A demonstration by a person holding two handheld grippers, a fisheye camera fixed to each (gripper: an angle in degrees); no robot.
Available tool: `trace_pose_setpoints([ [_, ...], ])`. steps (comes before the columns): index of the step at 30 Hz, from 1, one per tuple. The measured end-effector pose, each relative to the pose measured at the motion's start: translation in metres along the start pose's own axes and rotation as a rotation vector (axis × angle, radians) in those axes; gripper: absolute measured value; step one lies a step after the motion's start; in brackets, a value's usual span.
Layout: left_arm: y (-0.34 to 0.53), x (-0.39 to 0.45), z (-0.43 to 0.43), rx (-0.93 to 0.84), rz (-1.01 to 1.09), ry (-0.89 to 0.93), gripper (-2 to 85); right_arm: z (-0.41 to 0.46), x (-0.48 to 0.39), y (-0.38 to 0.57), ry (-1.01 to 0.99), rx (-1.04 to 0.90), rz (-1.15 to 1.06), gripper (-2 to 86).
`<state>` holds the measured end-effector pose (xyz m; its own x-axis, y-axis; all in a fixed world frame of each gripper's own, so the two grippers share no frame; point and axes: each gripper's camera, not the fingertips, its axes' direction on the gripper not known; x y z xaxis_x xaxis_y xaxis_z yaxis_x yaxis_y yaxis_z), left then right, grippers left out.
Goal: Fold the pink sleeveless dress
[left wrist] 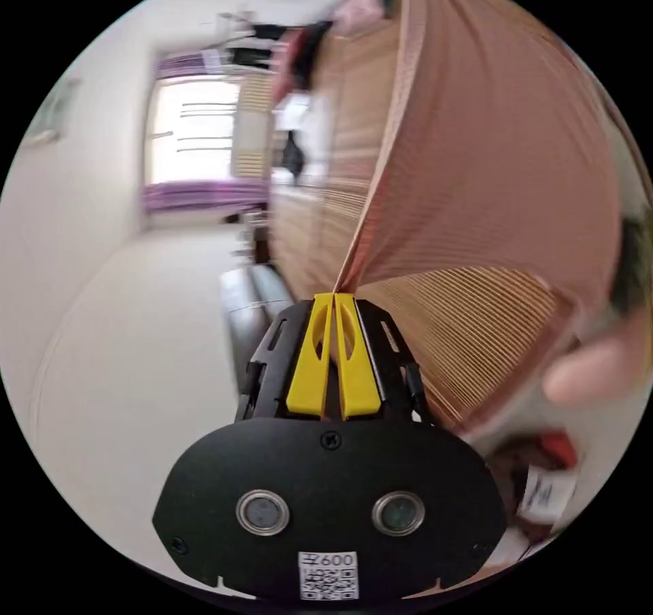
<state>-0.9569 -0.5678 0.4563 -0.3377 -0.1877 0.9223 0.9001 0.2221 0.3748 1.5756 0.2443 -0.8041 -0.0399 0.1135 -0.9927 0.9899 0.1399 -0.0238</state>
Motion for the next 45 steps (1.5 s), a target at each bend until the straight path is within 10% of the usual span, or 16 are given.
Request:
trace_pose_setpoints([
  [4, 0.003, -0.156, -0.100, 0.247, -0.422, -0.303, 0.9, -0.086, 0.130, 0.014, 0.195, 0.285, 0.422, -0.8],
  [11, 0.055, -0.155, -0.113, 0.319, -0.461, -0.287, 1.0, -0.083, 0.102, 0.056, 0.108, 0.385, 0.362, -0.8],
  [27, 0.170, 0.362, 0.000, 0.095, 0.115, 0.674, 1.1, 0.085, -0.315, 0.202, -0.603, -0.080, -0.027, -0.8],
  [45, 0.218, 0.211, -0.028, 0.150, 0.000, 0.855, 1.1, 0.044, -0.211, 0.232, -0.779, -0.050, 0.009, -0.8],
])
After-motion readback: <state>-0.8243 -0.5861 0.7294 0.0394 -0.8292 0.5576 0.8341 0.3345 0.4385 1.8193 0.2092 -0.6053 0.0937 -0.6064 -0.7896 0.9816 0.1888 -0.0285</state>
